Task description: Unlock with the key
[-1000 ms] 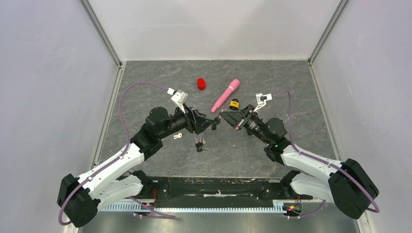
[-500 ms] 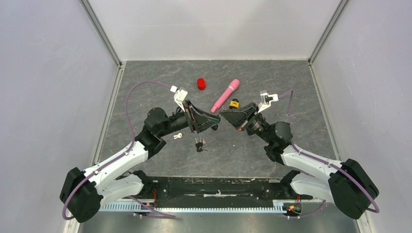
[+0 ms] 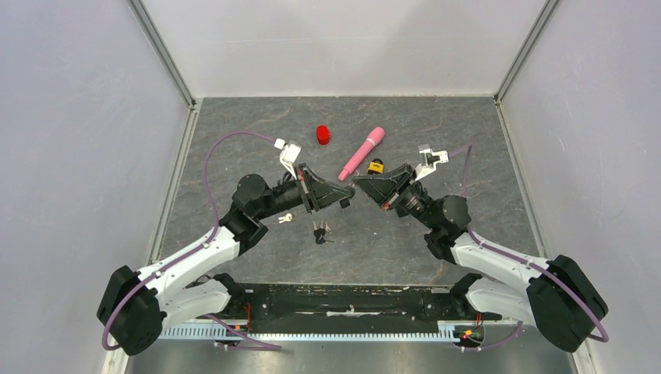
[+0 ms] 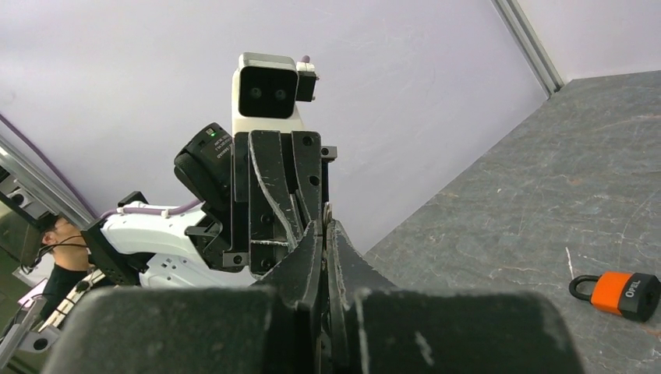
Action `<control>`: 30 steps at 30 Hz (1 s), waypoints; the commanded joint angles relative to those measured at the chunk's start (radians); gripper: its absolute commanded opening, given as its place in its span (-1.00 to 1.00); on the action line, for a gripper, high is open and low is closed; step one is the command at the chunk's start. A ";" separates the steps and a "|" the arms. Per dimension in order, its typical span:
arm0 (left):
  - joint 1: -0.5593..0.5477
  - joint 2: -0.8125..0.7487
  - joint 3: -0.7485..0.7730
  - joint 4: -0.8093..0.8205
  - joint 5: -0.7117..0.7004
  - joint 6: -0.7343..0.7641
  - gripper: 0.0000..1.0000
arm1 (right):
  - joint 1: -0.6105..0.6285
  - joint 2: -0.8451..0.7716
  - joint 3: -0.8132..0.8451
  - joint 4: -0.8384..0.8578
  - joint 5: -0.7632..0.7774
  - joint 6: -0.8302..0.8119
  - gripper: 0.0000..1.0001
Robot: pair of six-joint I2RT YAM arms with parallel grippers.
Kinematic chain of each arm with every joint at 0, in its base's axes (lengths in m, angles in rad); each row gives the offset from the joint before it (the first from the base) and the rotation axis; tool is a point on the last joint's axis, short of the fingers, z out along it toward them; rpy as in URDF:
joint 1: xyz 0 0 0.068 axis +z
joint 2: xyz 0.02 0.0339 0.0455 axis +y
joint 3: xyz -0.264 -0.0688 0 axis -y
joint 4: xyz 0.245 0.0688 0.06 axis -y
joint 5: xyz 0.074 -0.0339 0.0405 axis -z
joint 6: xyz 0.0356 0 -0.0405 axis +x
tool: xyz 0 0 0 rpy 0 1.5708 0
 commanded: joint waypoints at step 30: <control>0.182 -0.228 -0.123 -0.408 -0.067 0.069 -0.96 | -0.399 0.242 0.399 -1.528 0.325 -0.571 0.98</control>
